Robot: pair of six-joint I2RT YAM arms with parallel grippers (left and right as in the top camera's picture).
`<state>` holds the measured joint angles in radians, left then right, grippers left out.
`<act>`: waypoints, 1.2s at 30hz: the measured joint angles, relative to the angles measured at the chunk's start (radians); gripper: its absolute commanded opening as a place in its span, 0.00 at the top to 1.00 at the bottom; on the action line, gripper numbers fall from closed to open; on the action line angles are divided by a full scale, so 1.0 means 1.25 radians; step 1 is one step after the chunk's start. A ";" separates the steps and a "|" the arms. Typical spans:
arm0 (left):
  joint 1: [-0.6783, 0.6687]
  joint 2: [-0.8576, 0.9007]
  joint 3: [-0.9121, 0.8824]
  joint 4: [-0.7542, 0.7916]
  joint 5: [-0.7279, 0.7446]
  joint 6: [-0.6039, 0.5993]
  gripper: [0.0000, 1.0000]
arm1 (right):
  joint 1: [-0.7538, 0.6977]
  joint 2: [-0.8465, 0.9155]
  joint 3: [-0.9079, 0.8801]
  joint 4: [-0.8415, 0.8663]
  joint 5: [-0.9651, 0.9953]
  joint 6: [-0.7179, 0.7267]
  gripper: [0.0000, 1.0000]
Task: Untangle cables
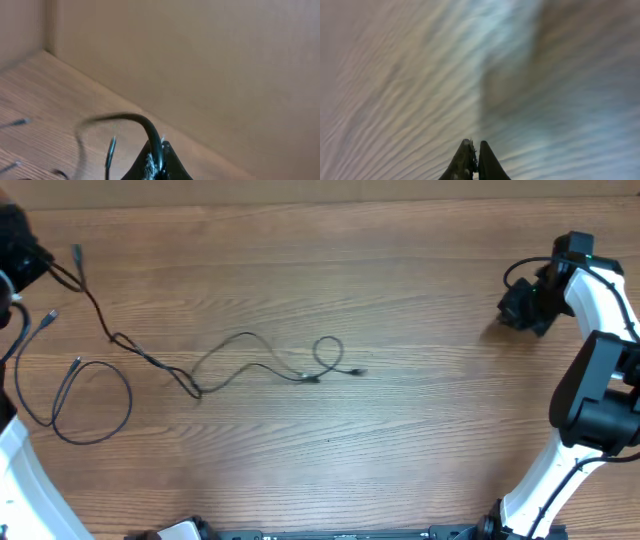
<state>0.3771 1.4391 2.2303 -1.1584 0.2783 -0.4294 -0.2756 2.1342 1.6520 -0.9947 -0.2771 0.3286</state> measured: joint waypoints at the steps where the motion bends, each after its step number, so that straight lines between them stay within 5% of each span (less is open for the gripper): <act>1: -0.009 0.005 0.000 -0.002 0.020 0.004 0.96 | 0.005 0.000 0.000 0.001 -0.015 -0.009 0.96; 7: -0.159 0.011 0.000 -0.002 0.108 0.013 0.96 | 0.097 -0.001 0.005 -0.012 -0.176 -0.106 0.95; 14: -0.330 0.019 0.000 -0.002 0.140 0.010 0.96 | 0.208 -0.060 0.009 -0.107 -0.373 -0.256 0.46; 16: -0.364 0.033 0.002 -0.003 0.143 0.008 0.96 | 0.228 -0.081 0.011 -0.121 -0.396 -0.283 0.39; 27: -0.516 0.242 0.003 -0.007 0.130 -0.012 0.95 | 0.290 -0.115 0.019 -0.179 -0.364 -0.265 0.38; 28: -0.519 0.259 0.003 -0.006 0.123 -0.013 0.91 | 0.287 -0.115 0.019 -0.184 -0.350 -0.257 0.38; 29: -0.521 0.274 0.003 -0.004 0.114 -0.012 0.73 | 0.281 -0.115 0.019 -0.192 -0.335 -0.250 0.37; 30: -0.521 0.289 0.002 0.005 0.107 -0.008 0.44 | 0.276 -0.115 0.019 -0.198 -0.323 -0.244 0.37; 31: -0.521 0.305 0.003 0.019 0.099 0.002 0.04 | 0.269 -0.115 0.019 -0.205 -0.309 -0.239 0.37; 36: -0.520 0.365 0.003 0.011 0.078 0.032 0.00 | 0.254 -0.115 0.019 -0.222 -0.260 -0.227 0.36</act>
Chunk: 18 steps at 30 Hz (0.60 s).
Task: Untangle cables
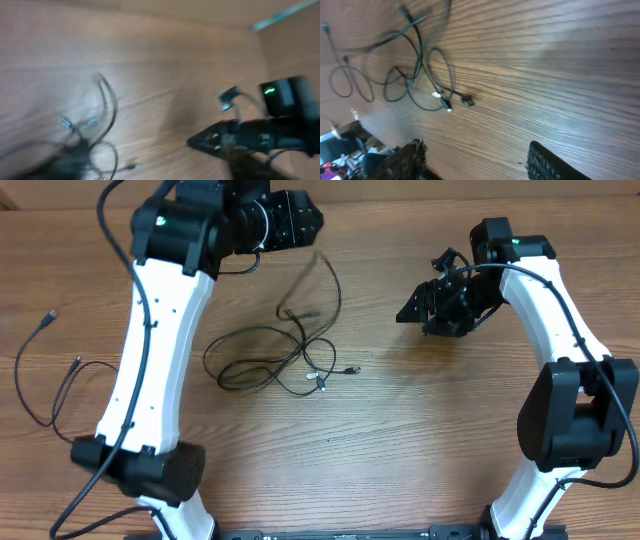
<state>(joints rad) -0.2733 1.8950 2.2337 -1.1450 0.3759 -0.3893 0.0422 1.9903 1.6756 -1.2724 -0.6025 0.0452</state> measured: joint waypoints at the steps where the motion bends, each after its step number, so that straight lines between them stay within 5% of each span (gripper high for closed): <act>1: 0.000 0.011 0.000 -0.020 -0.003 0.007 0.00 | 0.001 0.000 0.000 -0.003 0.011 0.001 0.34; 10: -0.007 0.044 -0.004 -0.320 -0.103 0.077 0.06 | 0.004 0.000 0.000 -0.010 0.049 0.003 0.25; 18: -0.078 0.044 -0.063 -0.353 -0.189 -0.014 0.04 | 0.004 0.000 0.000 -0.027 0.057 -0.004 0.23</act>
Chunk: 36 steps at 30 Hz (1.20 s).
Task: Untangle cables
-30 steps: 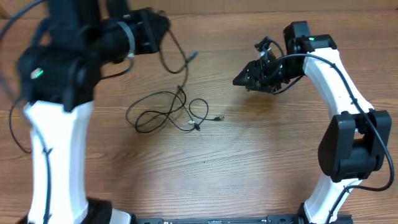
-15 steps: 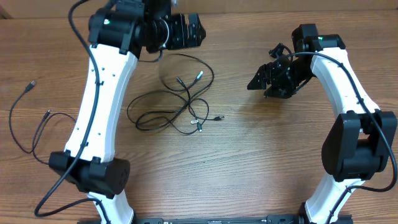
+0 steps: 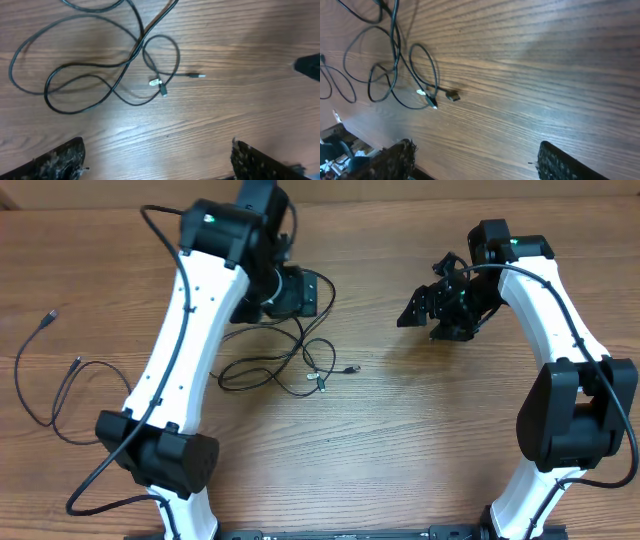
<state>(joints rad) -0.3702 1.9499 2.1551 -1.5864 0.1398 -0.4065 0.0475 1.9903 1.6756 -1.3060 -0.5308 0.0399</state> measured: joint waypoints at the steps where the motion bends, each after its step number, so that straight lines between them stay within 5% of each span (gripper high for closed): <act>1: -0.015 0.000 -0.002 0.004 -0.019 -0.018 0.03 | 0.000 0.000 0.000 -0.004 0.005 -0.002 0.22; 10: -0.110 -0.142 -0.182 0.111 -0.113 -0.168 0.00 | 0.000 0.000 0.000 -0.018 0.042 -0.011 0.22; 16: -0.100 -0.352 -0.574 0.354 -0.145 -0.341 0.00 | 0.000 0.000 0.000 -0.017 0.051 -0.012 0.22; 22: -0.100 -0.379 -0.863 0.566 -0.178 -0.557 0.00 | 0.000 0.000 0.000 -0.020 0.051 -0.011 0.22; 32: -0.100 -0.378 -1.040 0.772 -0.219 -0.663 0.00 | 0.018 0.000 0.000 -0.032 0.052 -0.010 0.21; 36: -0.096 -0.378 -1.068 0.778 -0.238 -0.699 0.14 | 0.034 0.000 0.000 -0.020 0.052 -0.010 0.16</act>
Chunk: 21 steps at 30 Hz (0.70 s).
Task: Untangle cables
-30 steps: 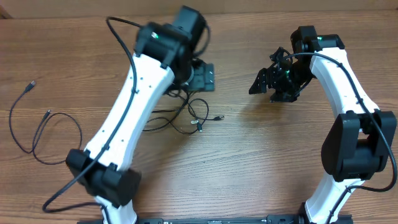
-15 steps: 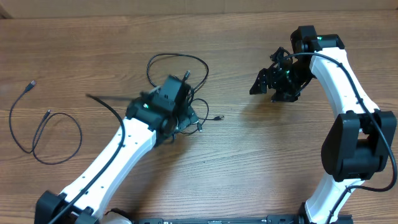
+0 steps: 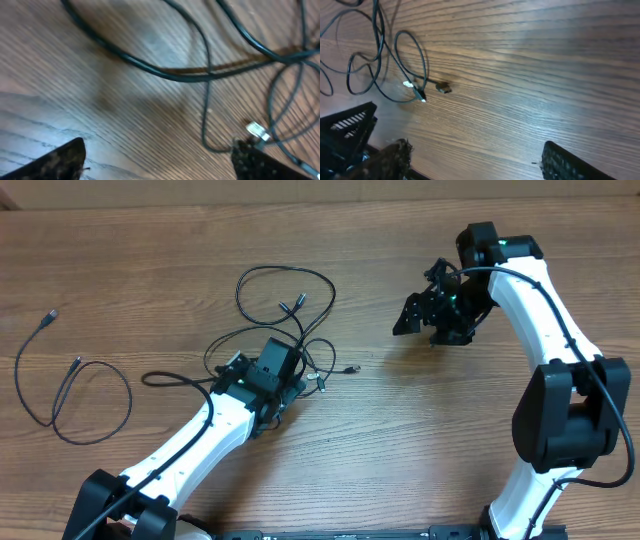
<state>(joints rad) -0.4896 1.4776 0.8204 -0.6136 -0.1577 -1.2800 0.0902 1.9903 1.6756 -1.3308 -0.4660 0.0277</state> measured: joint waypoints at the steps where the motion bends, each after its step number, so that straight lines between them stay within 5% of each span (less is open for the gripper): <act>1: 0.005 0.000 -0.011 0.005 -0.004 -0.015 0.16 | 0.004 0.000 0.000 0.004 0.000 0.001 0.16; 14: 0.048 0.002 -0.028 0.095 -0.010 -0.055 0.28 | 0.013 0.000 0.000 0.017 -0.001 0.017 0.15; 21: 0.048 0.053 -0.031 0.097 -0.014 -0.106 0.55 | 0.013 0.000 0.000 0.011 0.000 0.020 0.14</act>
<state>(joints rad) -0.4294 1.5444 0.7822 -0.4919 -0.1753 -1.4128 0.1066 1.9903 1.6756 -1.3174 -0.4660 0.0521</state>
